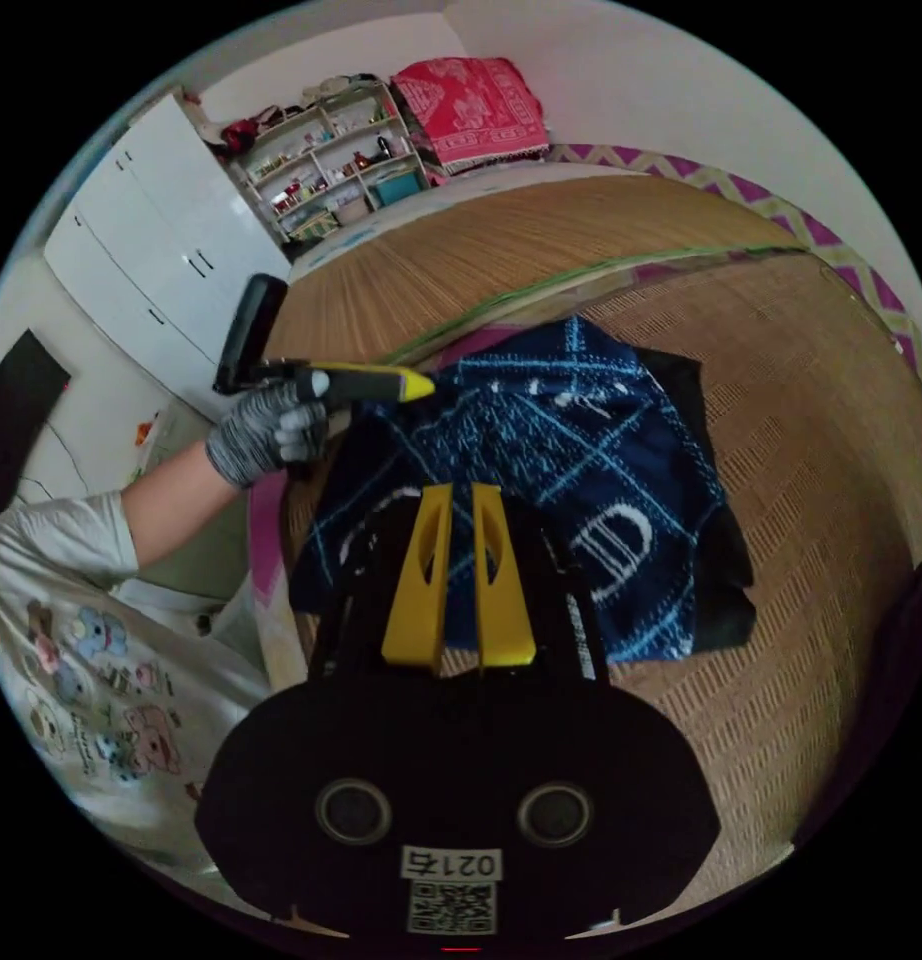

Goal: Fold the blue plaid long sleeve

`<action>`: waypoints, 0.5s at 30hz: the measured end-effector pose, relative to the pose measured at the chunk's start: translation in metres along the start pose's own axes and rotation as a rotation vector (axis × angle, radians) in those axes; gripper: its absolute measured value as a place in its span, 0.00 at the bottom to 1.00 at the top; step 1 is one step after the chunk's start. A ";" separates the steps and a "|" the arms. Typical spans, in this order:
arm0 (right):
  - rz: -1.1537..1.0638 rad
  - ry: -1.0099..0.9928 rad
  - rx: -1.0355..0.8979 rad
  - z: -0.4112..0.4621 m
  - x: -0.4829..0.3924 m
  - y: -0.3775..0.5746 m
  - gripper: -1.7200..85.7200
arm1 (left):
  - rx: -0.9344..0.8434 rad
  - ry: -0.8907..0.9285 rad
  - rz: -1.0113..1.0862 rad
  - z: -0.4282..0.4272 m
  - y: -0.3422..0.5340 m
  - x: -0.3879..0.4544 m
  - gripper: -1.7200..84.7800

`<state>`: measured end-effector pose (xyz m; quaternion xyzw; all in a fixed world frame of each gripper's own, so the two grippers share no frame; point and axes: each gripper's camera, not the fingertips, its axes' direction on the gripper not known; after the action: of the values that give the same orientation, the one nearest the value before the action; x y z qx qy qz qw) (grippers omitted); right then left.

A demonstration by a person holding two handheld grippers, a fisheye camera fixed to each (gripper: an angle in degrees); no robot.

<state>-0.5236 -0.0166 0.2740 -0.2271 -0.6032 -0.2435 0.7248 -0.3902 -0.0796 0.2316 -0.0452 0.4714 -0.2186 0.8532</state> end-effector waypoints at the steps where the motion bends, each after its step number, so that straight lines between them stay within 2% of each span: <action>1: -0.026 0.029 -0.029 0.013 0.001 0.010 0.06 | 0.014 0.008 0.009 -0.001 0.001 0.000 0.01; 4: -0.012 0.026 0.049 0.015 0.012 0.028 0.05 | -0.092 0.024 -0.038 0.021 -0.002 -0.006 0.01; 6: 0.017 -0.001 0.071 -0.004 0.021 0.035 0.03 | -0.062 0.042 -0.053 0.011 -0.005 -0.003 0.01; 8: 0.105 -0.041 0.220 -0.035 0.033 0.059 0.03 | 0.075 0.095 -0.047 -0.018 -0.001 0.002 0.01; 10: 0.290 -0.125 0.332 -0.061 0.058 0.101 0.08 | 0.101 0.134 -0.059 -0.035 0.003 0.000 0.02; 12: 0.464 -0.174 0.364 -0.065 0.080 0.135 0.11 | 0.073 0.152 -0.074 -0.043 0.008 -0.002 0.03; 15: 0.685 -0.295 0.390 -0.049 0.117 0.176 0.14 | 0.021 0.164 -0.092 -0.048 0.021 0.001 0.11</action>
<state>-0.3579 0.0804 0.3744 -0.3054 -0.6249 0.1655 0.6992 -0.4228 -0.0542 0.1984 -0.0398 0.5347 -0.2654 0.8013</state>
